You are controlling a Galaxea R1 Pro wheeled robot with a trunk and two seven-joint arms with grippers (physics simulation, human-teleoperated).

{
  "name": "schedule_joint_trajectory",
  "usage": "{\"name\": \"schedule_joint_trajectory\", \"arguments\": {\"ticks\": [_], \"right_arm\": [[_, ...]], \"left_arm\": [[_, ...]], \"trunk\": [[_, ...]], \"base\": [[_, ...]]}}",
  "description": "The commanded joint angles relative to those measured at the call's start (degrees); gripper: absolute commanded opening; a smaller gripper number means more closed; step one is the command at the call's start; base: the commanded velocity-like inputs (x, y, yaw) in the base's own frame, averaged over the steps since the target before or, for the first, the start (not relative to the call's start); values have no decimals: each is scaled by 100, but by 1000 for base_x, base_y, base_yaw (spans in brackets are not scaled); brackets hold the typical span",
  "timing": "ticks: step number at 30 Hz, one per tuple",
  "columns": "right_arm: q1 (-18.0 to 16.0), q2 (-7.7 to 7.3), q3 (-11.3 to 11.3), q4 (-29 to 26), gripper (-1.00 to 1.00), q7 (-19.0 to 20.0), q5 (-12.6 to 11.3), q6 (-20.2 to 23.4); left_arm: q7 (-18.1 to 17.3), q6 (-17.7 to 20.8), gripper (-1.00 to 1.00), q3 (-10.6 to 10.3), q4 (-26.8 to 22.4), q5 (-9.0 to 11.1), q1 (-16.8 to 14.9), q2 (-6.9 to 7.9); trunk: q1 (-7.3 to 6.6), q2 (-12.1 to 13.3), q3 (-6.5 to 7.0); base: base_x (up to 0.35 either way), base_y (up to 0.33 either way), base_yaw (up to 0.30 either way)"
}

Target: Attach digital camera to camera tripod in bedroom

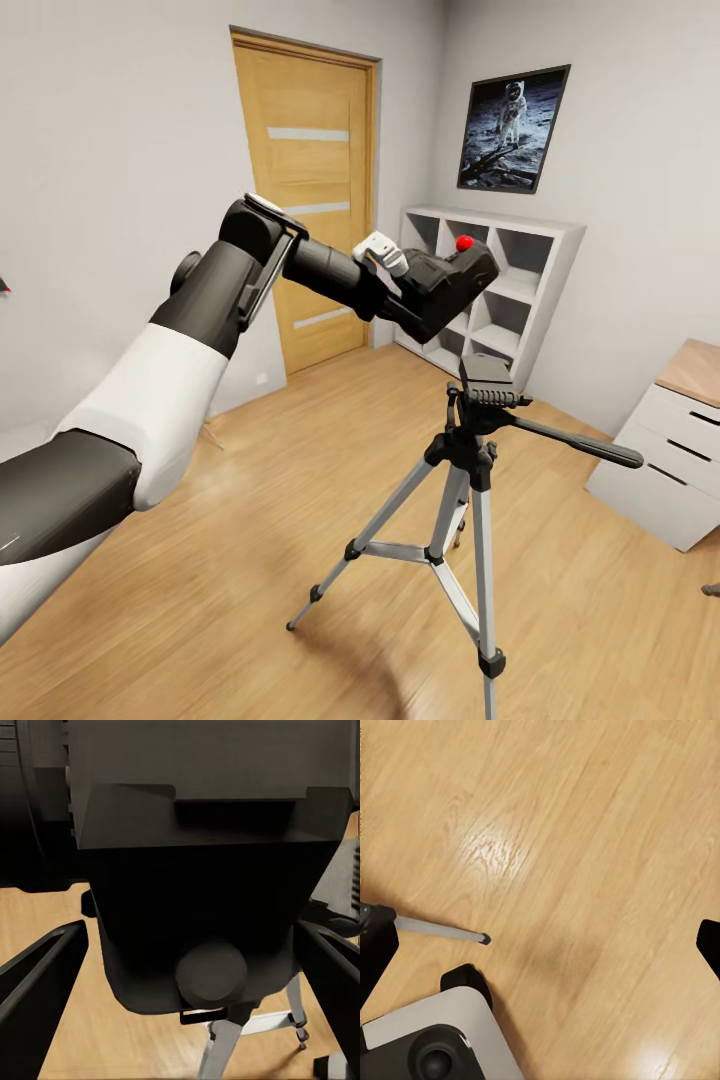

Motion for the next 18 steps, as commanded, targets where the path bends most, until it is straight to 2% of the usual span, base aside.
{"name": "schedule_joint_trajectory", "arguments": {"ticks": [1, 7, 12, 18], "right_arm": [[-12, 1, 10, 27, 100, 51, -52, -38], [-12, 11, 17, 23, 100, 54, -52, -45], [-12, 26, 19, 17, 100, 54, -50, -47], [-12, 22, 19, 11, 100, 54, -47, -47]], "left_arm": [[-82, 54, -100, 2, -18, -63, -12, -12], [-147, 88, -100, -40, -59, -64, -38, -91], [-163, 348, -100, -211, -190, -67, -49, -170], [-166, 425, -100, -256, -368, -90, -79, -274]], "trunk": [[3, -11, -11], [3, -11, -11], [3, -11, -11], [3, -11, -11]], "base": [[0, 0, 0], [0, 0, 0], [0, 0, 0], [0, 0, 0]]}}
